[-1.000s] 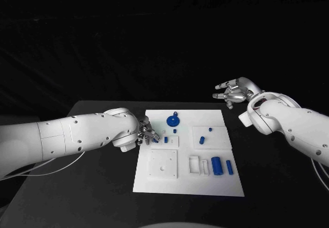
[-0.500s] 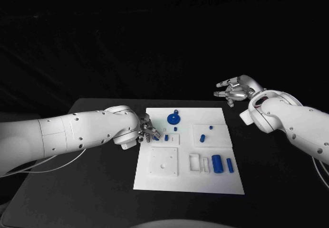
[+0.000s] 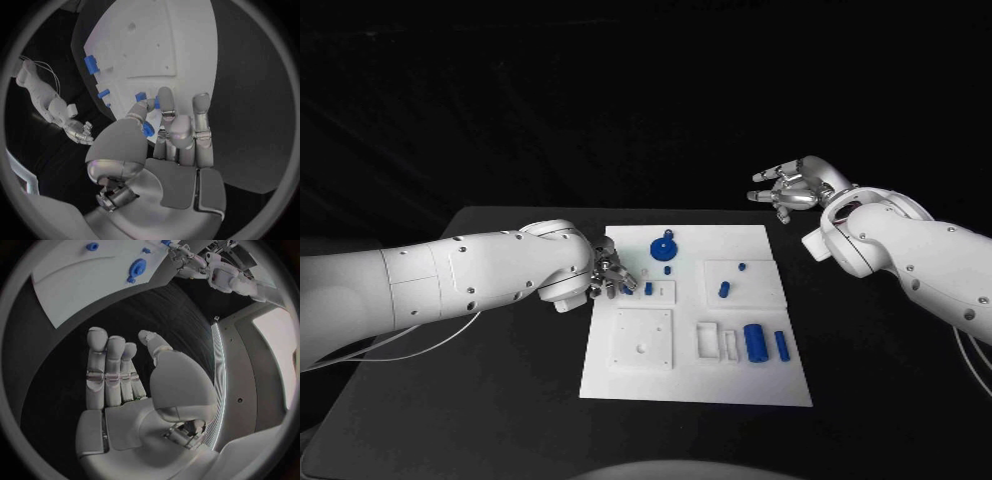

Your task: Assemble the parts on the task board

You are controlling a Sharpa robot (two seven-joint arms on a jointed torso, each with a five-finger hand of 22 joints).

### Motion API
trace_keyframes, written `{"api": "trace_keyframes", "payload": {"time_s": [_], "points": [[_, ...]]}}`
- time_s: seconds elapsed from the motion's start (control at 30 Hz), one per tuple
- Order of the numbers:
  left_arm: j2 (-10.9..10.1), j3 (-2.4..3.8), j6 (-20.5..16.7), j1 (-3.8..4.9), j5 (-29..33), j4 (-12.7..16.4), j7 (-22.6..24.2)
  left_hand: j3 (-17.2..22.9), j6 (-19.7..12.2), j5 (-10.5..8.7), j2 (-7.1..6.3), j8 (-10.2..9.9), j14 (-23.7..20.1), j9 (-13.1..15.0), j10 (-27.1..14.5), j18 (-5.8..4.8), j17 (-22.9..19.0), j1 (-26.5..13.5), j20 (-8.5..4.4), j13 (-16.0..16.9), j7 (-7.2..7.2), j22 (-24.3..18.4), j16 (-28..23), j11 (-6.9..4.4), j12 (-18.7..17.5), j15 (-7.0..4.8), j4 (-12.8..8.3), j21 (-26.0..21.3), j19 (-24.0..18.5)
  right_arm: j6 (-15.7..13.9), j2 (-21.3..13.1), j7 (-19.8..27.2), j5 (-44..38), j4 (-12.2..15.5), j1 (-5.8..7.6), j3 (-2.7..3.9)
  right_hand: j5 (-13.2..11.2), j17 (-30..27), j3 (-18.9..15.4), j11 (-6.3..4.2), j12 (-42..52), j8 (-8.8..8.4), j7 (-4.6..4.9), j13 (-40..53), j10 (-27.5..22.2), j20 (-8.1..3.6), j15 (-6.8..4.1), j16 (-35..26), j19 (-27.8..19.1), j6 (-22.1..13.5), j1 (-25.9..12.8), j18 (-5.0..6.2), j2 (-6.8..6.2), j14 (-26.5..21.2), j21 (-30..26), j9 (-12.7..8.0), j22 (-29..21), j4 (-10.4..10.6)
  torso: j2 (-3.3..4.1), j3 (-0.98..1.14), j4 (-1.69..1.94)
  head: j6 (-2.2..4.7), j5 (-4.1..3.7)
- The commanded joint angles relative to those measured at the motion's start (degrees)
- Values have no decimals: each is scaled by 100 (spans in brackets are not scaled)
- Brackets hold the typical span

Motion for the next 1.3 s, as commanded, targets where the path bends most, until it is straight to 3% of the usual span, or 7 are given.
{"api": "trace_keyframes", "payload": {"time_s": [0.03,0.93,1.13,1.3], "points": [[38,-11,290,-20,-93,-4,-10,508,343,-9,42,8,25,-11,244,50,7,53,0,9,-311,94,-3,-76,-17,-3,-537,18,12,38,0,35,-12,9,-2,1,35,5,26,6,-5,3,41,3,-35,-17,-16,-20,234,87,-60,93,0,43,40,9,158,1,-3,1,-2,-12,-10],[163,-10,517,-43,-200,-117,3,462,371,-18,13,22,17,8,244,38,-21,17,-5,8,-322,91,-27,-64,-15,-9,-489,7,2,37,2,35,-17,24,-5,1,43,10,39,3,-9,3,40,5,-30,-19,-18,-24,235,103,-79,92,7,53,55,10,150,-10,-2,1,-3,-35,-33],[163,-10,515,-46,-300,-119,13,428,377,-65,-74,5,18,-126,245,31,-47,63,-8,-4,-323,89,-48,-59,-17,-14,-352,-20,12,34,-15,33,-17,31,-6,1,43,12,40,3,1,3,39,12,-21,-20,-19,-23,237,103,-80,90,6,56,71,10,154,-10,-2,2,0,-31,-46],[162,-10,511,-47,-347,-135,10,312,360,-209,-236,-1,13,-195,243,12,-98,83,-16,-12,-349,85,-76,-65,-29,-25,-51,-60,27,30,-25,31,-18,35,-6,1,43,12,40,3,1,3,39,12,-21,-20,-19,-23,237,103,-80,90,6,56,71,10,154,-10,0,-1,2,-22,-50]]}}
